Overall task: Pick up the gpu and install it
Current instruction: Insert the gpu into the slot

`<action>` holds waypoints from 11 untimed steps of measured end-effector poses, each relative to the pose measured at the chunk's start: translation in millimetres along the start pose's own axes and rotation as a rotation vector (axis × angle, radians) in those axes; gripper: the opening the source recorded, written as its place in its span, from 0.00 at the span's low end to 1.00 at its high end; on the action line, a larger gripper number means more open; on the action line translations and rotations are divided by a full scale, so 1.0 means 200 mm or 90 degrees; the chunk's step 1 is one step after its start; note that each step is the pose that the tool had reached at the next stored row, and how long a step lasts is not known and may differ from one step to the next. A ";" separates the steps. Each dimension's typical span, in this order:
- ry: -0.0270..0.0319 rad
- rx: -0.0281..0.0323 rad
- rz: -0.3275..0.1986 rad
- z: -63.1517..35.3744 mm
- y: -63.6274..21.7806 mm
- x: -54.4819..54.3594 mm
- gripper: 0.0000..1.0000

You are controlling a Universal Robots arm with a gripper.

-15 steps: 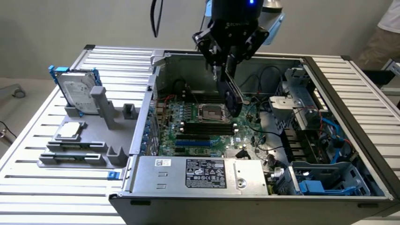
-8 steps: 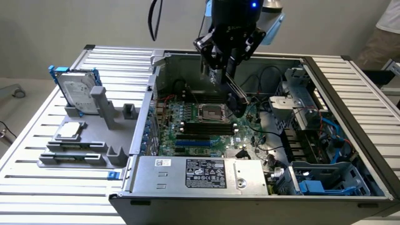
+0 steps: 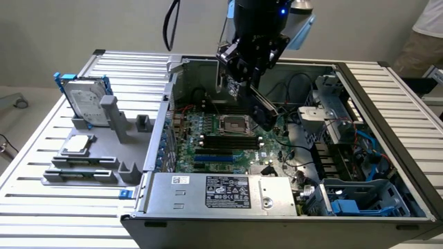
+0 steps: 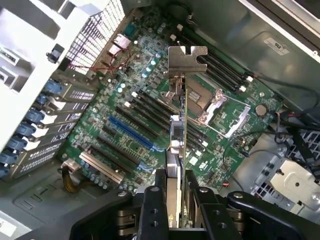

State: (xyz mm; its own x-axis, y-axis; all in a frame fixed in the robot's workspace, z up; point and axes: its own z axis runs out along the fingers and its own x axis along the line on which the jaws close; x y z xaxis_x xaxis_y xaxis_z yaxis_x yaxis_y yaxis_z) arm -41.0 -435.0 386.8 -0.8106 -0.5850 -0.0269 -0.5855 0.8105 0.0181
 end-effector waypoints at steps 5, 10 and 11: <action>0.0004 -0.0010 -0.058 0.031 -0.001 0.00 0.26; 0.0005 -0.0019 -0.116 0.065 -0.001 0.00 0.26; 0.0006 -0.0021 -0.127 0.071 -0.001 0.00 0.26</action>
State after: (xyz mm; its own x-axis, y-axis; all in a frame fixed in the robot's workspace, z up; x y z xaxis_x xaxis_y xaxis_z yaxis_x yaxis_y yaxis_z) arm -41.0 -435.0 372.6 -0.6781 -0.7344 -0.0294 -0.7349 0.6779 0.0157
